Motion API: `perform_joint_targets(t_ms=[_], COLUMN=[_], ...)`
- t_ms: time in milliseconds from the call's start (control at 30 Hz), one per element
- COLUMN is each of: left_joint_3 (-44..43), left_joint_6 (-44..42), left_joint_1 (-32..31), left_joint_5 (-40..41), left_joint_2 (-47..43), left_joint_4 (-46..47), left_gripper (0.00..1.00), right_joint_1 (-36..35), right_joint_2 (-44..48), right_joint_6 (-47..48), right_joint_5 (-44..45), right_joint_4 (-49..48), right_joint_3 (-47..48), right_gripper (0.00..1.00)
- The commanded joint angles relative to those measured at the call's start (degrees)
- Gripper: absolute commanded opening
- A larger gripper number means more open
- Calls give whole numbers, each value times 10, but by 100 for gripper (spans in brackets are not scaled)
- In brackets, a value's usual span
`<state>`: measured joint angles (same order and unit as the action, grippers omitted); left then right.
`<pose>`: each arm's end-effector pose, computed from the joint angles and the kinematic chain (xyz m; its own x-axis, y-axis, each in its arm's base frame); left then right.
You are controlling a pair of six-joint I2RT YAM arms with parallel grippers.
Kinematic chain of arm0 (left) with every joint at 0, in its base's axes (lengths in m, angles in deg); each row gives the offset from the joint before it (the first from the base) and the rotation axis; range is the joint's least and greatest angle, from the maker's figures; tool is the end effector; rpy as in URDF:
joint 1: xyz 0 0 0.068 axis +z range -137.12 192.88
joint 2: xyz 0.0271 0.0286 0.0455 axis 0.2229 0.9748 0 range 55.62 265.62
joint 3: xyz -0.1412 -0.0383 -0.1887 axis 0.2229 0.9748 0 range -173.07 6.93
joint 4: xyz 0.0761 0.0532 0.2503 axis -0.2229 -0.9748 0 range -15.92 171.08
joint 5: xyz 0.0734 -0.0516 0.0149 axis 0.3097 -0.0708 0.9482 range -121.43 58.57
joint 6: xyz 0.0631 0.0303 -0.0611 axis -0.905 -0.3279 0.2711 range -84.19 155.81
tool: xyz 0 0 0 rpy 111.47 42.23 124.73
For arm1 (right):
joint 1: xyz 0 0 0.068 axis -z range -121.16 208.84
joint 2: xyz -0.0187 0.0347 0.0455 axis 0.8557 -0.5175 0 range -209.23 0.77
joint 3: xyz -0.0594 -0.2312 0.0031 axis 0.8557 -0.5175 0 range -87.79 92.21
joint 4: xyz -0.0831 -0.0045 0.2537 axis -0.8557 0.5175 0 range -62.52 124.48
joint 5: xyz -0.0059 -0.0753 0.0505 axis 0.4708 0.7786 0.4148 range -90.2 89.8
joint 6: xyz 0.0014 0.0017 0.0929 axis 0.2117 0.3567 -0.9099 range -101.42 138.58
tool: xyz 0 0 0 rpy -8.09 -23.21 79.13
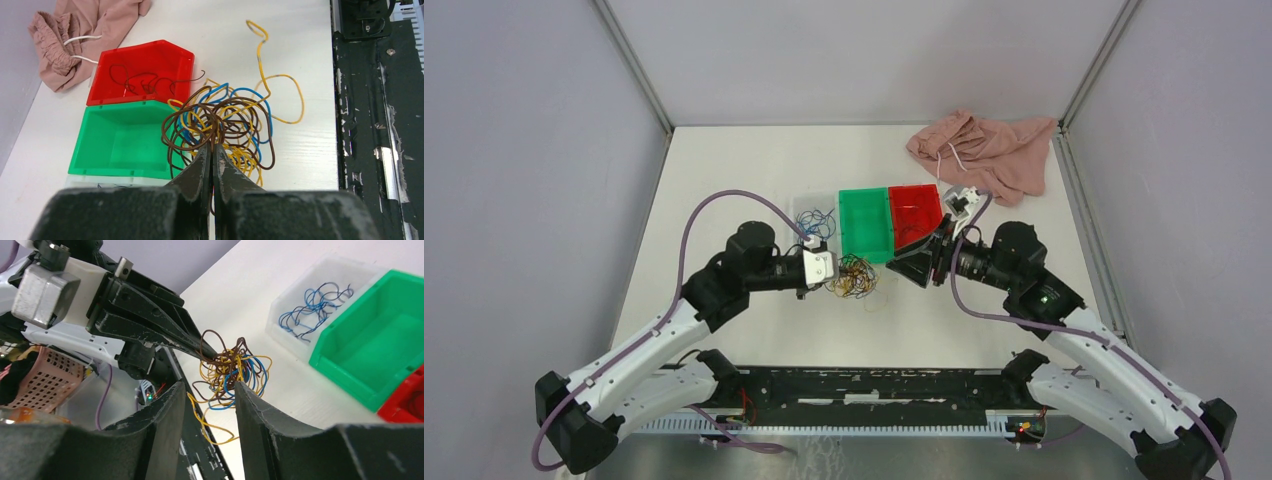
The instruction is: Untangle the cables
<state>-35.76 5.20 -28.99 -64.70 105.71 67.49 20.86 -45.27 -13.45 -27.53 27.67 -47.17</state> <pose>0.1661 -0.2105 0.2646 0.2488 0.3486 -0.9037 0.9443 0.1200 0.3063 0.1848 0.1929 0.2995 -0.5463 0.1713 -0.8199 -0.7279 0.3870 0.5660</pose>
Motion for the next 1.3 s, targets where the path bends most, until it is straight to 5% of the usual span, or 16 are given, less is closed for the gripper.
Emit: perform_joint_targets(t_ms=[0, 300, 700, 800, 967, 1267], left_joint_3=[-25, -31, -52, -57, -75, -86], left_joint_6=[-37, -32, -9, -6, -21, -52], left_joint_1=[-1, -1, -1, -1, -1, -1], left_joint_5=[0, 1, -4, -4, 1, 5], left_joint_2=[-5, -6, -1, -2, -10, -41], left_joint_4=[14, 12, 18, 17, -6, -61], left_gripper=[3, 3, 3, 3, 3, 3], right_joint_1=[0, -2, -63, -74, -74, -68], right_joint_2=[18, -11, -92, -120, -122, -71], right_joint_6=[38, -20, 25, 25, 47, 93], right_joint_5=[31, -25, 43, 58, 137, 225], right_joint_4=[53, -31, -31, -45, -7, 64], right_joint_3=[36, 9, -1, 3, -10, -54], right_gripper=[48, 45, 51, 41, 6, 0])
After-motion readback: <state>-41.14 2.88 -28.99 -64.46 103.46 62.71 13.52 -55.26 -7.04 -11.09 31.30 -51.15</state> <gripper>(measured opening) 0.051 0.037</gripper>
